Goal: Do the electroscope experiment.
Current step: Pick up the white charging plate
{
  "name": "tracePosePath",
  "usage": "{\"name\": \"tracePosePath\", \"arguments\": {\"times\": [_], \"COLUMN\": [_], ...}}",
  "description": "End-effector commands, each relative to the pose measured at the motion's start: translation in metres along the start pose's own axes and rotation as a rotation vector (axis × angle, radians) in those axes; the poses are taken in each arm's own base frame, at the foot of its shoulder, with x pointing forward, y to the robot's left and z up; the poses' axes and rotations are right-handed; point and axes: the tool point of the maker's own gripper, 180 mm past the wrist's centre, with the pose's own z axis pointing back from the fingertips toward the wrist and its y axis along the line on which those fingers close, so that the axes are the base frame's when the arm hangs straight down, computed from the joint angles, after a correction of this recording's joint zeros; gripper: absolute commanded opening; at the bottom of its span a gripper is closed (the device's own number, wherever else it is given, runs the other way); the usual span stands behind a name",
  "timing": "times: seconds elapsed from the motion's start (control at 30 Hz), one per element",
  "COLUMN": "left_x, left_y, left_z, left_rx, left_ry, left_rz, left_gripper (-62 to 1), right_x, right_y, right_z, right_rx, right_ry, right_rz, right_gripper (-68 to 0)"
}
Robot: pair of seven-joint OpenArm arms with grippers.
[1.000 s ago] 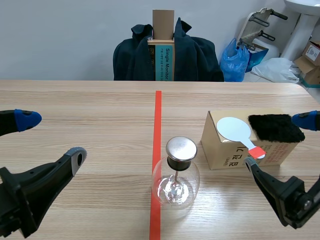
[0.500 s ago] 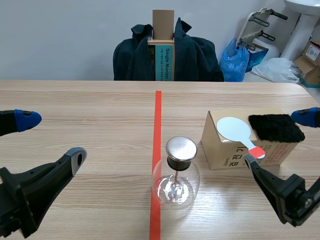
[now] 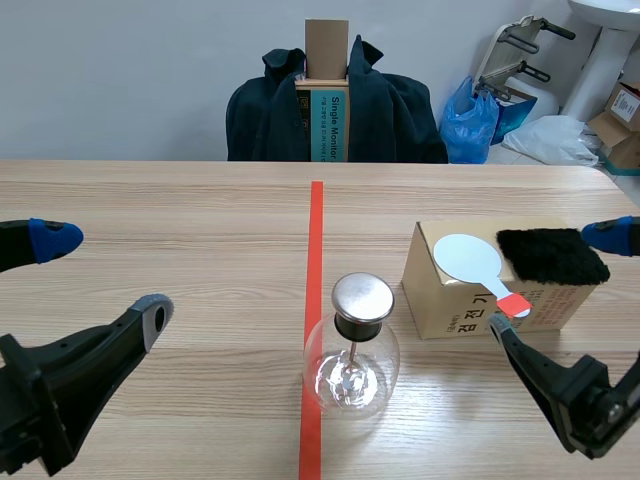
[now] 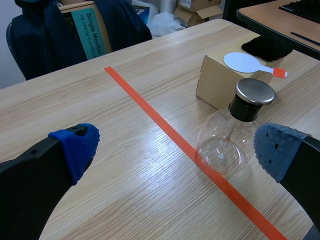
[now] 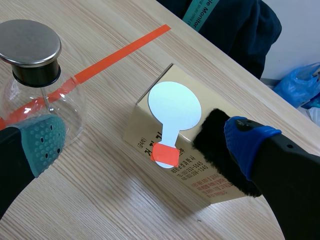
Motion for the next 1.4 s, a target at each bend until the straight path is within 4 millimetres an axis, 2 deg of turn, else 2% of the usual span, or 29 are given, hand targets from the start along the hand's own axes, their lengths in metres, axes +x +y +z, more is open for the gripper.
{"name": "tracePosePath", "arguments": {"times": [0.0, 0.1, 0.17, 0.4, 0.53, 0.73, 0.87, 1.1, 1.37], "left_x": [0.009, 0.009, 0.009, 0.009, 0.009, 0.009, 0.009, 0.009, 0.009], "left_y": [-0.003, -0.003, -0.003, -0.003, -0.003, -0.003, -0.003, -0.003, -0.003], "left_z": [-0.002, -0.002, -0.002, -0.002, -0.002, -0.002, -0.002, -0.002, -0.002], "left_rx": [-0.008, -0.008, -0.008, -0.008, -0.008, -0.008, -0.008, -0.006, -0.006], "left_ry": [-0.033, -0.033, -0.033, -0.033, -0.033, -0.033, -0.034, -0.035, -0.035], "left_rz": [0.001, 0.001, 0.001, 0.001, 0.001, 0.002, 0.002, 0.004, 0.004], "left_gripper": [1.4, 1.4, 1.4, 1.4, 1.4, 1.4, 1.4, 1.4, 1.4], "right_x": [0.016, 0.015, 0.007, -0.044, -0.068, -0.079, -0.089, -0.094, -0.091], "right_y": [-0.005, -0.004, 0.0, 0.016, 0.009, -0.004, -0.011, -0.023, -0.014], "right_z": [0.0, 0.0, 0.0, 0.017, 0.031, 0.036, 0.027, -0.007, -0.027], "right_rx": [-0.014, -0.005, 0.019, 0.121, 0.101, -0.002, -0.016, -0.025, 0.055], "right_ry": [-0.059, -0.056, -0.013, 0.225, 0.34, 0.264, 0.195, 0.056, -0.102], "right_rz": [0.023, 0.063, 0.155, 0.603, 0.866, 1.128, 1.207, 1.256, 1.244], "right_gripper": [0.4, 0.4, 0.4, 0.4, 0.4, 0.4, 0.4, 0.4, 0.4]}}
